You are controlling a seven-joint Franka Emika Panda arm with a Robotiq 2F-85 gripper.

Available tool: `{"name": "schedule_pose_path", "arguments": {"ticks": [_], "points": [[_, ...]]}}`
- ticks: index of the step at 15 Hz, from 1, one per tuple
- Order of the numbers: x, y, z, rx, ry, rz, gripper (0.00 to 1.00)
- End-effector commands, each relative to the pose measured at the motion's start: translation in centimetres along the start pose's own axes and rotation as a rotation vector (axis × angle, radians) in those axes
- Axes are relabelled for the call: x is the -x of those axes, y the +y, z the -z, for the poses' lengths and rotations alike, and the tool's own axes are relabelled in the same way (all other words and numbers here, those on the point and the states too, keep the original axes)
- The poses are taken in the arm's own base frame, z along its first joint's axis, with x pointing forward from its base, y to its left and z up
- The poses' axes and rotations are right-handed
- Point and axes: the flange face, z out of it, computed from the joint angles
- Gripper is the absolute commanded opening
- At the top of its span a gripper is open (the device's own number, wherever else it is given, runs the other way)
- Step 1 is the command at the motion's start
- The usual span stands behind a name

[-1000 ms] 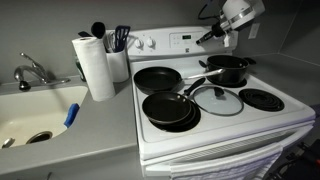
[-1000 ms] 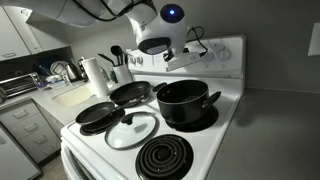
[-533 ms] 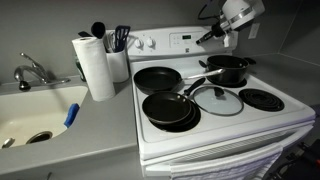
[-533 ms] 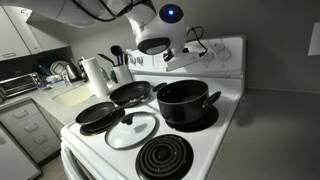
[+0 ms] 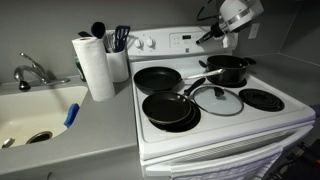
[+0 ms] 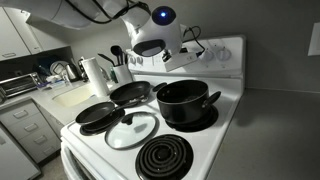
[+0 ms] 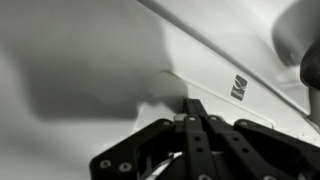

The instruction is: Turn on the stove

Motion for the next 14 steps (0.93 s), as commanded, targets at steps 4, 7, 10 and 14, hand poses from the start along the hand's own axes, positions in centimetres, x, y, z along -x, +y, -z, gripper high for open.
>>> {"name": "schedule_pose_path", "arguments": {"ticks": [4,7,10,14], "points": [[-0.5,-2.5,0.8,0.083,0.005,-0.003,0.0],[-0.9,-4.4,1.1,0.11,0.009,-0.01,0.0],[-1.2,-7.2,1.6,0.137,0.005,-0.026,0.0],[-0.4,-11.7,3.1,0.186,-0.032,-0.046,0.0]]}}
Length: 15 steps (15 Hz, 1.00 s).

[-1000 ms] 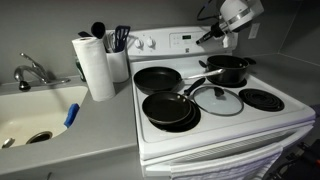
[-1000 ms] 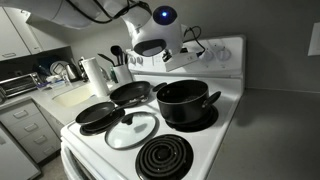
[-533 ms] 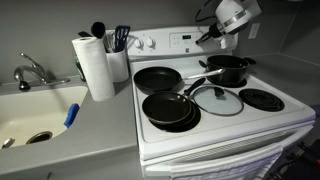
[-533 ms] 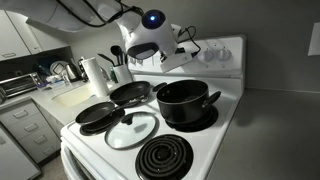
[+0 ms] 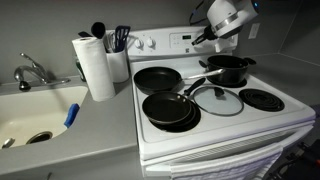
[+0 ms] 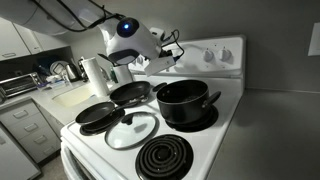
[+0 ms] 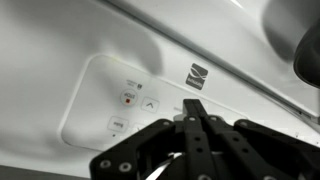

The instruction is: Turn on the stove

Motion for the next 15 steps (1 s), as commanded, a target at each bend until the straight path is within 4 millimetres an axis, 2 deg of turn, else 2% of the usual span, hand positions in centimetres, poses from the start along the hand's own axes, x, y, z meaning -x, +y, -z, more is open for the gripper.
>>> {"name": "schedule_pose_path", "arguments": {"ticks": [1,4,5,6,8,11,15], "points": [[1.7,-3.9,3.6,0.045,-0.045,-0.037,0.0],[3.5,-7.3,6.2,0.095,-0.086,-0.073,0.0],[3.3,-8.4,7.3,0.107,-0.069,-0.067,0.0],[4.0,-8.4,7.7,0.123,-0.093,-0.084,0.0],[4.5,-8.9,9.1,0.136,-0.094,-0.103,0.28],[4.9,-8.0,11.1,0.127,-0.09,-0.119,0.48],[5.8,-7.2,14.7,0.104,-0.08,-0.114,0.76]]}}
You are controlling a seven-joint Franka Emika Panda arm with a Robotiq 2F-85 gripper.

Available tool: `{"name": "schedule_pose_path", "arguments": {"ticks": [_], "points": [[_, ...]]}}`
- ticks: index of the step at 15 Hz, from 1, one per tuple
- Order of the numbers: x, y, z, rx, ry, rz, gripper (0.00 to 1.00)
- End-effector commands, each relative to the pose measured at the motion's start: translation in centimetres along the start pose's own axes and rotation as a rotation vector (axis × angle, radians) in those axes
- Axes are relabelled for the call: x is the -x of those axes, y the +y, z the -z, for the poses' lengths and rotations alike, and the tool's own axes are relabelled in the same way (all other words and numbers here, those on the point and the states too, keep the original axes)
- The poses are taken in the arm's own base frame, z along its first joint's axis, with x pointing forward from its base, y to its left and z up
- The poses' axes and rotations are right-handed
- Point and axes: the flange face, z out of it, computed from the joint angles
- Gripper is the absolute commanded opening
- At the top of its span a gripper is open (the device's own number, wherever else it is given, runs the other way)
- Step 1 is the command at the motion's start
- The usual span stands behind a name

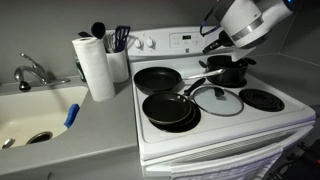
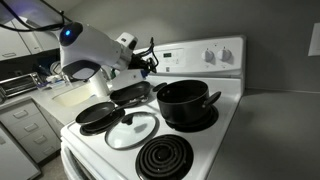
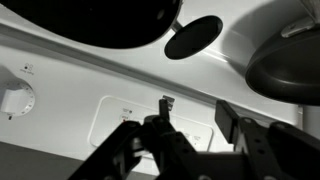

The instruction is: Turn on the stove

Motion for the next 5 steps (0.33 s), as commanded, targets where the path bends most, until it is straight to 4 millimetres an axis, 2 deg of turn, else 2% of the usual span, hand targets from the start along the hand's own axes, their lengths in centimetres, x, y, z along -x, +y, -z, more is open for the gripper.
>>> {"name": "schedule_pose_path", "arguments": {"ticks": [1,3,5], "points": [[1.9,1.3,4.2,-0.031,0.001,0.011,0.84],[2.9,1.9,6.1,-0.049,0.006,0.015,0.98],[3.9,2.3,7.9,-0.074,0.014,0.021,1.0]]}}
